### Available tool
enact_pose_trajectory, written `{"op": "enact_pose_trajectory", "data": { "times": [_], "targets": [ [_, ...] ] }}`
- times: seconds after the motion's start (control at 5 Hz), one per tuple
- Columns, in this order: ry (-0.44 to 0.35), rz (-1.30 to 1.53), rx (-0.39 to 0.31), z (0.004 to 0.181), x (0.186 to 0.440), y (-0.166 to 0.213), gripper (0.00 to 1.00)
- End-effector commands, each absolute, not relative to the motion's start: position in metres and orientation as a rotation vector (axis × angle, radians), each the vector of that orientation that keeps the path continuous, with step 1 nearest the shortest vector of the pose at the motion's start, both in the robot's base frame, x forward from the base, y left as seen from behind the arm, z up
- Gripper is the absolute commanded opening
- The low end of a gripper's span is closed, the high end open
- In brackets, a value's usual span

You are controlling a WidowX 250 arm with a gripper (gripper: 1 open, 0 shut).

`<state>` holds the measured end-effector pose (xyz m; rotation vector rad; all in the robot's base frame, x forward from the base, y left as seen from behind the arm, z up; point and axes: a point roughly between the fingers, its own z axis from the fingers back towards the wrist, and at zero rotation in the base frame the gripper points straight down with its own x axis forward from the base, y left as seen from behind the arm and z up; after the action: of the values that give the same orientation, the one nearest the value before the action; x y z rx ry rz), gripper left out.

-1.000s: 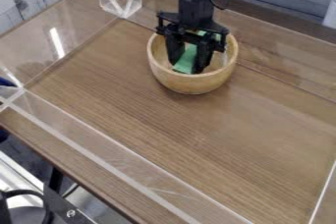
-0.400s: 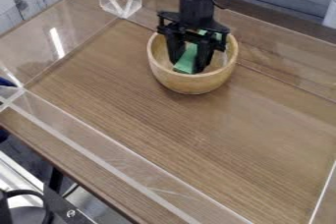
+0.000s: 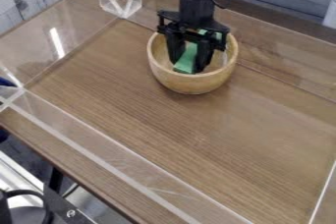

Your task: Put the green block in the brown bowl

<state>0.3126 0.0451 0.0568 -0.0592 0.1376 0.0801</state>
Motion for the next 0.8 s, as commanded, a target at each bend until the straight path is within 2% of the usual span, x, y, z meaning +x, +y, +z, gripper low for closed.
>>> {"op": "enact_pose_trajectory", "data": {
  "times": [0.0,0.6],
  "targets": [
    [0.077,0.086,-0.048,0.0734,0.3245,0.0503,0.00],
    [0.092,0.089,-0.047,0.0724,0.3246,0.0508,0.00]
  ]
}}
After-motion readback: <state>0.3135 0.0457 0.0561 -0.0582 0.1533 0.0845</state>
